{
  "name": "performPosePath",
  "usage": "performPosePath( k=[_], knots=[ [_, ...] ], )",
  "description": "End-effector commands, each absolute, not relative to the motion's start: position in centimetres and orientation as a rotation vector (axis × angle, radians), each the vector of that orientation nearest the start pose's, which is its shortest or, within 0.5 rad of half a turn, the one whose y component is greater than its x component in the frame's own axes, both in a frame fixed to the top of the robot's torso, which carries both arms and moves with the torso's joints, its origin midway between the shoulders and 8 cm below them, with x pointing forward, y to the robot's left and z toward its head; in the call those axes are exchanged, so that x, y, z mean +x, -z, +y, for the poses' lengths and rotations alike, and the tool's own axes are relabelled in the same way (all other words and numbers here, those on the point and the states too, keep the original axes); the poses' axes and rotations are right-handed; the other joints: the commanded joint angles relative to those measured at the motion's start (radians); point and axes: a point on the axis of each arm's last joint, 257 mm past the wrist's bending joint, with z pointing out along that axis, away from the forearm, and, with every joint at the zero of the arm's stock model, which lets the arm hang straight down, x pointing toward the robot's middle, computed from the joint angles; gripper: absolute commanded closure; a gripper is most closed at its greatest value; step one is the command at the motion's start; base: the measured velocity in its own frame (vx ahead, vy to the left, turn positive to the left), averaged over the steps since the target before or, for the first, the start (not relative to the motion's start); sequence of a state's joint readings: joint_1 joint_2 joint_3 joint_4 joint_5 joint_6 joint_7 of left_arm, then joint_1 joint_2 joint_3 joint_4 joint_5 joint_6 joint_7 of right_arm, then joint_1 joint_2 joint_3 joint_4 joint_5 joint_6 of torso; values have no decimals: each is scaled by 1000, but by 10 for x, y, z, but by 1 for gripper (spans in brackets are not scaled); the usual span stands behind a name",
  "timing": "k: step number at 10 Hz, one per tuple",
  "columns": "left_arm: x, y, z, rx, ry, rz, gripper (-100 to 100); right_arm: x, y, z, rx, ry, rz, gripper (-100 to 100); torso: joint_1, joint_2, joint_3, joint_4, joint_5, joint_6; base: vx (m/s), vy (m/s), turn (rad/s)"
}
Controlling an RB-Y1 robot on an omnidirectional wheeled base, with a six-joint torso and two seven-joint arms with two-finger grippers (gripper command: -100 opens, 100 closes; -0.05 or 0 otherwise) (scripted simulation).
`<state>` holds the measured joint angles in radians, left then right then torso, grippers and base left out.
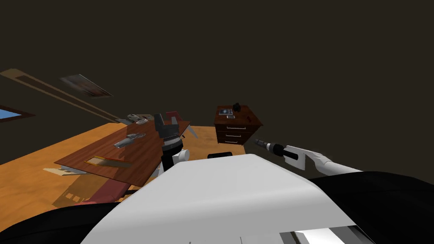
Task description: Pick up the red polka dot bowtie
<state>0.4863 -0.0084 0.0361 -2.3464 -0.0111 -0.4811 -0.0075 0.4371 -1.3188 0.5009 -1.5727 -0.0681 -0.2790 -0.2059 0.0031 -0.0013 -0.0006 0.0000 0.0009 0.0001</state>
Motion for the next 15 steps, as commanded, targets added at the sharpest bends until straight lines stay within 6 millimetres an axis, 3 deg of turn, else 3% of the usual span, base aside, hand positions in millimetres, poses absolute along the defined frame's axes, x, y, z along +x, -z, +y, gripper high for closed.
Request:
performPosePath(
  k=[1,2,3,4,5,7,8,10,11,13,14,15],
  knots=[
    [332,-55,286,-601,1269,569,0,280,381,-460,584,-550,2354,-100,0,0,0,0,0,0,24,44,79],
    [332,-55,286,-601,1269,569,0,272,383,-486,593,-475,2385,-100,-1,0,0,0,0,1,21,61,143],
    [332,-55,286,-601,1269,569,0,272,381,-490,583,-463,2390,-100,0,1,0,0,0,0,21,49,74],
    [332,-55,286,-601,1269,569,0,265,380,-517,587,-385,2417,-100,-1,1,0,0,0,1,36,62,154],
    [332,-55,286,-601,1269,569,0,265,379,-520,581,-377,2419,-100,0,0,0,0,0,0,34,44,105],
    [332,-55,286,-601,1269,569,0,254,370,-572,585,-225,2457,-100,-1,-1,0,0,0,0,58,56,211],
    [332,-55,286,-601,1269,569,0,255,367,-576,575,-213,2459,-100,0,-3,-1,-1,0,0,52,51,74],
    [332,-55,286,-601,1269,569,0,247,351,-622,575,-75,2477,-100,0,-1,-1,0,0,0,72,51,175],
    [332,-55,286,-601,1269,569,0,248,348,-625,567,-65,2478,-100,0,-3,-2,-1,0,0,70,29,77],
    [332,-55,286,-601,1269,569,0,244,326,-665,559,58,2483,-100,-2,-2,-1,-1,0,1,81,20,167],
    [332,-55,286,-601,1269,569,0,244,326,-665,559,58,2483,-100,-2,-4,-2,-1,0,0,79,4,103],
    [332,-55,286,-601,1269,569,0,242,316,-681,555,109,2481,-100,-3,-3,-2,-1,-1,1,82,21,94]
  ],
)
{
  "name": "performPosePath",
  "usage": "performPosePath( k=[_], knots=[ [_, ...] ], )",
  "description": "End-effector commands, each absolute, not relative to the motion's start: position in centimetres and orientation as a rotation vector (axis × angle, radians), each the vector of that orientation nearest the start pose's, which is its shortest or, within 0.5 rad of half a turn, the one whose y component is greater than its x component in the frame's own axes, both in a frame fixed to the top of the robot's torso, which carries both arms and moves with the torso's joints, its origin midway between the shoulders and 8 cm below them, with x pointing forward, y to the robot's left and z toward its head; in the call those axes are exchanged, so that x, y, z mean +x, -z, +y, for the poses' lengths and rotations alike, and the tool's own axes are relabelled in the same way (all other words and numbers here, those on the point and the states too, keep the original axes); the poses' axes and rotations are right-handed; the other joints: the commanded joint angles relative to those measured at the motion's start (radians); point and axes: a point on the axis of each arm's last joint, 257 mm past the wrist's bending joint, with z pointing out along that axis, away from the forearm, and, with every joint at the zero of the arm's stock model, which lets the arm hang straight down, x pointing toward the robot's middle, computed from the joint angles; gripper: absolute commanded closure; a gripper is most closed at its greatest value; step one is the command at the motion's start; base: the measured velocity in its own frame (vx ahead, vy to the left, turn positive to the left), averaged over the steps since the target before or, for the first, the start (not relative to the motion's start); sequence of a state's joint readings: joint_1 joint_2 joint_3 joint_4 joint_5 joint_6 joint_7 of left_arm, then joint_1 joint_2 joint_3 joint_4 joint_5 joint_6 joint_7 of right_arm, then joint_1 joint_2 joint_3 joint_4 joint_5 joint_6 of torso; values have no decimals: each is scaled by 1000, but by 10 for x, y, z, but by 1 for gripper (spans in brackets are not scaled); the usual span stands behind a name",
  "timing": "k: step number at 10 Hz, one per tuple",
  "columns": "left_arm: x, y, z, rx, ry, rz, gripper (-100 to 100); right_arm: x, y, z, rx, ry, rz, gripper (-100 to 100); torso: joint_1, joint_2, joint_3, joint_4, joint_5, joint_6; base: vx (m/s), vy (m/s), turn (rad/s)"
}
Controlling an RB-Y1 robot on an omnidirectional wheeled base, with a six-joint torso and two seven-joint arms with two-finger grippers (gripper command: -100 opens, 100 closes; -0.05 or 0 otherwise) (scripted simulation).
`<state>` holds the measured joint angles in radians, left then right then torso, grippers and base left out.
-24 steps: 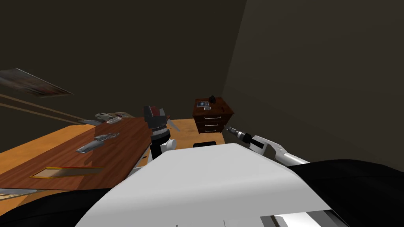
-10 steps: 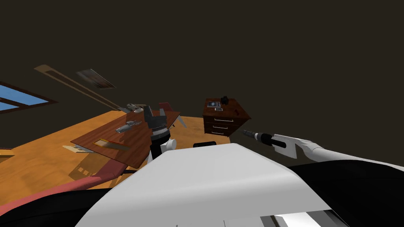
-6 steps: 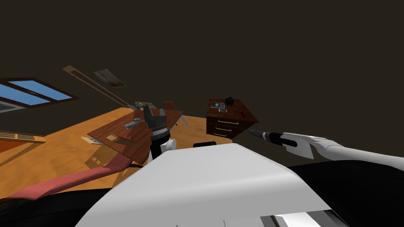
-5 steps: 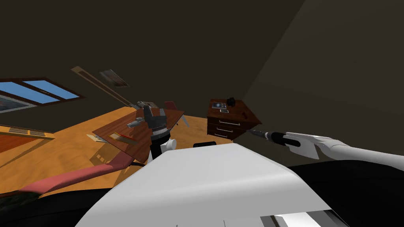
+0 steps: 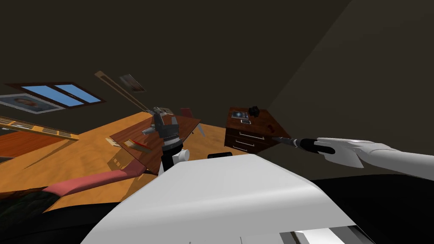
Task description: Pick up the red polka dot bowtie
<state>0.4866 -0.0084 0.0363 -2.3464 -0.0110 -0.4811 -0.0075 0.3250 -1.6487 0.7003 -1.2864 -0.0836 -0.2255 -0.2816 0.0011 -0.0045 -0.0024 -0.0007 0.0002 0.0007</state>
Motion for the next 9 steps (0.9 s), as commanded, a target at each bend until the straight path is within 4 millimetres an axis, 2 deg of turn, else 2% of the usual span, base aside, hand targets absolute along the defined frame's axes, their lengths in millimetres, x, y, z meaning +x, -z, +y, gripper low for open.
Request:
performPosePath(
  k=[1,2,3,4,5,6,7,9],
  knots=[
    [332,-55,286,-601,1269,569,0,242,316,-681,555,109,2481,-100,0,0,0,0,0,0,68,8,64],
    [332,-55,286,-601,1269,569,0,242,298,-705,548,187,2474,-100,0,1,1,0,0,1,149,-17,230],
    [332,-55,286,-601,1269,569,0,242,298,-705,548,187,2474,-100,-2,-3,-2,-1,0,-1,148,-29,150],
    [332,-55,286,-601,1269,569,0,241,287,-719,544,232,2469,-100,-3,-4,-2,-1,-1,0,156,-24,209],
    [332,-55,286,-601,1269,569,0,240,292,-714,544,210,2472,-100,-3,-5,-3,-1,-1,-1,77,-18,58],
    [332,-55,286,-601,1269,569,0,240,290,-716,544,213,2471,0,-2,-1,-1,-1,-1,1,14,-4,-6],
    [332,-55,286,-601,1269,569,0,238,291,-723,566,225,2463,-100,-1,3,2,1,-1,1,-50,-12,212],
    [332,-55,286,-601,1269,569,0,236,292,-730,588,237,2457,-100,-2,10,6,2,-1,1,-96,-18,152]
  ],
)
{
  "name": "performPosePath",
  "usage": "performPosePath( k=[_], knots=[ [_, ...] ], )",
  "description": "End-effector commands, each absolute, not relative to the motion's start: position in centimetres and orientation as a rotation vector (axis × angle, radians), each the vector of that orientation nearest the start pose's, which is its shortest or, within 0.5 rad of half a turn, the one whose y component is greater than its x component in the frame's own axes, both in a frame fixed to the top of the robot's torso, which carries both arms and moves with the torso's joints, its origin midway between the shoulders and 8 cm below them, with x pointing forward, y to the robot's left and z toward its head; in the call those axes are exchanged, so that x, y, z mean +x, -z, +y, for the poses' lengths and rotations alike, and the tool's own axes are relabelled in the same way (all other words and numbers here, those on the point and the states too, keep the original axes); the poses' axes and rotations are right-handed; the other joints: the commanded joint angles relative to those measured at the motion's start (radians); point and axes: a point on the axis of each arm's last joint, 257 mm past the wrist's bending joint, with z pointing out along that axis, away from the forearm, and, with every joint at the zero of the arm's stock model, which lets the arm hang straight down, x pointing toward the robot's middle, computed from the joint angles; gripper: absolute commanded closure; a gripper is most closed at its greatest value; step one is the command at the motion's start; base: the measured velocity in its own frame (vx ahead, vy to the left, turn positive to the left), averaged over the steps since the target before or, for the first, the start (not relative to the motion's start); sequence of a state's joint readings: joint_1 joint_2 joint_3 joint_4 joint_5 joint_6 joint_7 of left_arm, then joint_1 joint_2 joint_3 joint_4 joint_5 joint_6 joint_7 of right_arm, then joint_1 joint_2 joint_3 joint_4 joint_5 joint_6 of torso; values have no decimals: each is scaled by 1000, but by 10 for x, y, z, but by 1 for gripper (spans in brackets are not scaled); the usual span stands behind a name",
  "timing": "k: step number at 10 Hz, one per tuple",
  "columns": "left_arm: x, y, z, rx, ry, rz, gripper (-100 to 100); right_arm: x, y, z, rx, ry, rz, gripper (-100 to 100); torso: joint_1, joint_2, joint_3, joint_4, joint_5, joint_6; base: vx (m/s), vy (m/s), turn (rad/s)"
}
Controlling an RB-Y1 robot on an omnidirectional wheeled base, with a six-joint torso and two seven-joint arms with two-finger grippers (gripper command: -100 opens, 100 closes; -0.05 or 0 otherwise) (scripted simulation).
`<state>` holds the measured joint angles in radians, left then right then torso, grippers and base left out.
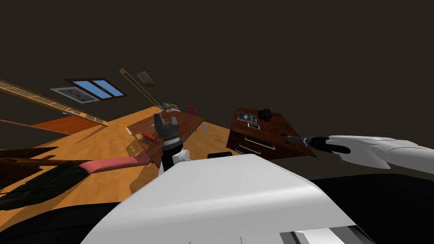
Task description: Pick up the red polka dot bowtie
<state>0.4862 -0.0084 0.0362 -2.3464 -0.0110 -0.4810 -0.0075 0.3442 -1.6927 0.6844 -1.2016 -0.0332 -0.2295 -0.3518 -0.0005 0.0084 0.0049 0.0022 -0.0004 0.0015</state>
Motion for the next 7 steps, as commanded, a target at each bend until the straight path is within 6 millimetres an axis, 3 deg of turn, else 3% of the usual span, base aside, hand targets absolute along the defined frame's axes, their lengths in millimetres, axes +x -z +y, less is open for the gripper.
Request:
performPosePath(
  k=[1,7],
  knots=[
    [332,-55,286,-601,1269,569,0,235,293,-730,592,238,2461,-100,0,0,0,0,0,0,-103,-8,136],
    [332,-55,286,-601,1269,569,0,228,297,-745,677,256,2442,-100,1,-2,-1,-1,0,0,-61,-7,109]
  ],
)
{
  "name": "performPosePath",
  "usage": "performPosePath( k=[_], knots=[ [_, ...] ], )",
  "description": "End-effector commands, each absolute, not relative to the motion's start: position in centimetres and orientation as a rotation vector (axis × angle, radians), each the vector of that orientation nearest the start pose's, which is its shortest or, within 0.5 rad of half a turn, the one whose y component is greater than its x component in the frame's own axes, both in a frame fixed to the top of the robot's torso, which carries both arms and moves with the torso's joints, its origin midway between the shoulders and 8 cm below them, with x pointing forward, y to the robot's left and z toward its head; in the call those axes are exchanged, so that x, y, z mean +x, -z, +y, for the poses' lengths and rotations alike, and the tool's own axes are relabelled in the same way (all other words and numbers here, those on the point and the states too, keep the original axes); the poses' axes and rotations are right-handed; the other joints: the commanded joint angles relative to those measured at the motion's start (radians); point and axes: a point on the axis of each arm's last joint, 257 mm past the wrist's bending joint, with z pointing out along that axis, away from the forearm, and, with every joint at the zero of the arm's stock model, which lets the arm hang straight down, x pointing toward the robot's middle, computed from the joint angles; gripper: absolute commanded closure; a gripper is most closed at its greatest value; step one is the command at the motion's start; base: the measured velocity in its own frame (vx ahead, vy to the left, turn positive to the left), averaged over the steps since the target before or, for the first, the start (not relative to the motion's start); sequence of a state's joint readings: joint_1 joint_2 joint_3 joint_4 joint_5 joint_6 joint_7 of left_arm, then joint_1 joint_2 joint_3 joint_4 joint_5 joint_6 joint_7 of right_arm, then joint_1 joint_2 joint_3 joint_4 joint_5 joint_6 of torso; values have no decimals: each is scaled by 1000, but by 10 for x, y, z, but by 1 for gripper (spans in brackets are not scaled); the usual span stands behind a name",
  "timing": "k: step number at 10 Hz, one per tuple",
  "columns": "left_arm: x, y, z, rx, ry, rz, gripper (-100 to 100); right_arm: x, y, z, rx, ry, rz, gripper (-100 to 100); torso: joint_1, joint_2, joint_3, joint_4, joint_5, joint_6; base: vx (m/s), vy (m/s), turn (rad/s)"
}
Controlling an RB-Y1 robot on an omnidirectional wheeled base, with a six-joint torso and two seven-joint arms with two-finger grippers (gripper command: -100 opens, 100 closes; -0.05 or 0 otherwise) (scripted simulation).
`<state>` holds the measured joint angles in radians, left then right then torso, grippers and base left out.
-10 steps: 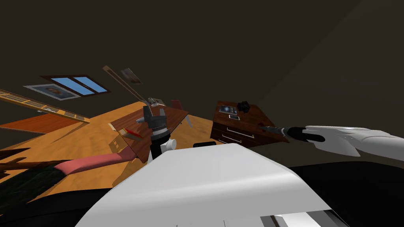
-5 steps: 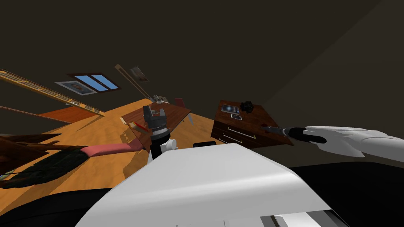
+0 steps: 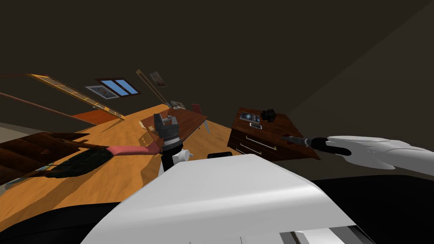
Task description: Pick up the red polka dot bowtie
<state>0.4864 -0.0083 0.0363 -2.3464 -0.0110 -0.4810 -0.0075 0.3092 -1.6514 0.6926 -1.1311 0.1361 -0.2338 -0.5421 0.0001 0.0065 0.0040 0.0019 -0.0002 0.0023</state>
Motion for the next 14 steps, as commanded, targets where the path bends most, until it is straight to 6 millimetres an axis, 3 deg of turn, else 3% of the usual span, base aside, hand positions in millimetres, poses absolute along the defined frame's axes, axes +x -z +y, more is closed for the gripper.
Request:
performPosePath(
  k=[1,14],
  knots=[
    [332,-55,286,-601,1269,569,0,228,297,-745,690,252,2438,-100,0,0,0,0,0,0,-32,-9,-10],
    [332,-55,286,-601,1269,569,0,205,307,-780,864,328,2396,-100,0,1,0,0,0,0,-66,0,123]
  ],
)
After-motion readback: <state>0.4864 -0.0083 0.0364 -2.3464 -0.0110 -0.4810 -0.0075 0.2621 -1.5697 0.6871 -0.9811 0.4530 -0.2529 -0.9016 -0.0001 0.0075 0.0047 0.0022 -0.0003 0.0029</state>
